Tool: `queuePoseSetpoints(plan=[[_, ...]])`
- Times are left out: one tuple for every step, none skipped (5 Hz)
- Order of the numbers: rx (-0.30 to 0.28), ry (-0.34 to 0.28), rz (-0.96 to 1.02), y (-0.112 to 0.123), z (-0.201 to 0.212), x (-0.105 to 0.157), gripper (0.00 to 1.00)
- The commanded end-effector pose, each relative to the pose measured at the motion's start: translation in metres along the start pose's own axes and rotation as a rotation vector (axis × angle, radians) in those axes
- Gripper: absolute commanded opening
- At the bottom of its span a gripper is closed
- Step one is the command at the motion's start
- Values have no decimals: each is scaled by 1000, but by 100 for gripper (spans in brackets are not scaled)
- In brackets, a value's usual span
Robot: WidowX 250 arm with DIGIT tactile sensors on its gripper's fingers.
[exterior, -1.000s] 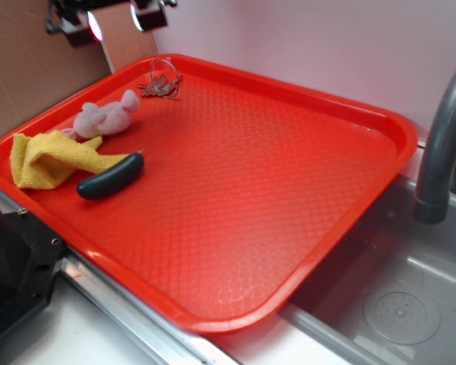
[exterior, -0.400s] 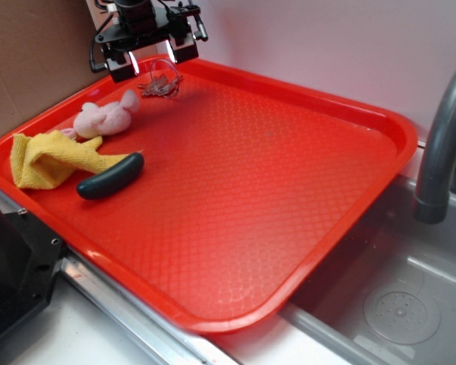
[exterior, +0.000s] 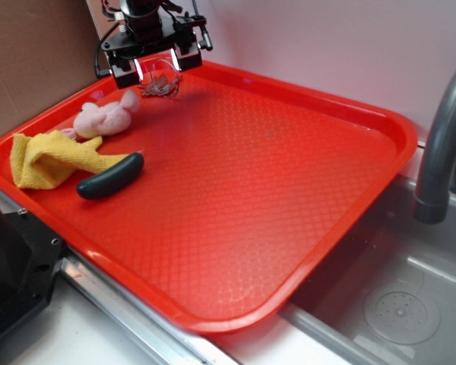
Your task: Grab the silver keys.
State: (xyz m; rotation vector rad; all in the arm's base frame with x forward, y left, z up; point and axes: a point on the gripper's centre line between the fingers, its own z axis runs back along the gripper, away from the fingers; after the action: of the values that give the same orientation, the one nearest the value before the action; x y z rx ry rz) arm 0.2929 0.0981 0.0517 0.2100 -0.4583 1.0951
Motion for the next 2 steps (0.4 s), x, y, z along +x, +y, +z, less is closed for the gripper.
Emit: queuePoseSetpoints(plan=[[-82, -80, 8, -8, -1, 9, 100], [-71, -84, -2, -10, -13, 13, 100]])
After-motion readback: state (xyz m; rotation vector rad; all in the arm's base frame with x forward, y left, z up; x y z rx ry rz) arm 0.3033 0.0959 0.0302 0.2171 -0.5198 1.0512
